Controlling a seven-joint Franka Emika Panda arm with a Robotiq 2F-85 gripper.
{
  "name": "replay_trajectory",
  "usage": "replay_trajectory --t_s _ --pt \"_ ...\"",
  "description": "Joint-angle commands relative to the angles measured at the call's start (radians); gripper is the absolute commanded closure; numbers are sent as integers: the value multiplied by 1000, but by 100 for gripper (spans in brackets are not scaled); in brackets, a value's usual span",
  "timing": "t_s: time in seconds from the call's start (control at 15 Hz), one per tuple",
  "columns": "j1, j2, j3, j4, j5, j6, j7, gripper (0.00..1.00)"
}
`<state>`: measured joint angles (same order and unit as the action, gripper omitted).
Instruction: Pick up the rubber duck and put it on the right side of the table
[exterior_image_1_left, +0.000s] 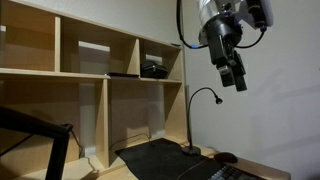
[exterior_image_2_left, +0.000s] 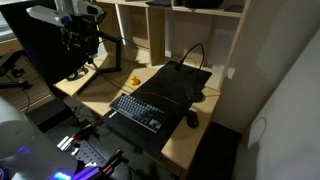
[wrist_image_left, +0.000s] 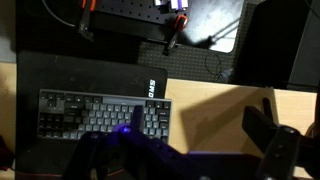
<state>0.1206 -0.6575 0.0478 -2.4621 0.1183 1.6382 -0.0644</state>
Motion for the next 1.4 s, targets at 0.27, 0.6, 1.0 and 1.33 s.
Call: replay_trajectory --t_s 0.27,0.6,1.0,1.33 --pt "-20 -8 16 -5 4 13 47 0" --pt "-32 -26 26 -30 68 121 190 0" --pt "-26 -1 28 -2 59 114 219 0" --pt "-51 -40 39 -27 91 346 311 0"
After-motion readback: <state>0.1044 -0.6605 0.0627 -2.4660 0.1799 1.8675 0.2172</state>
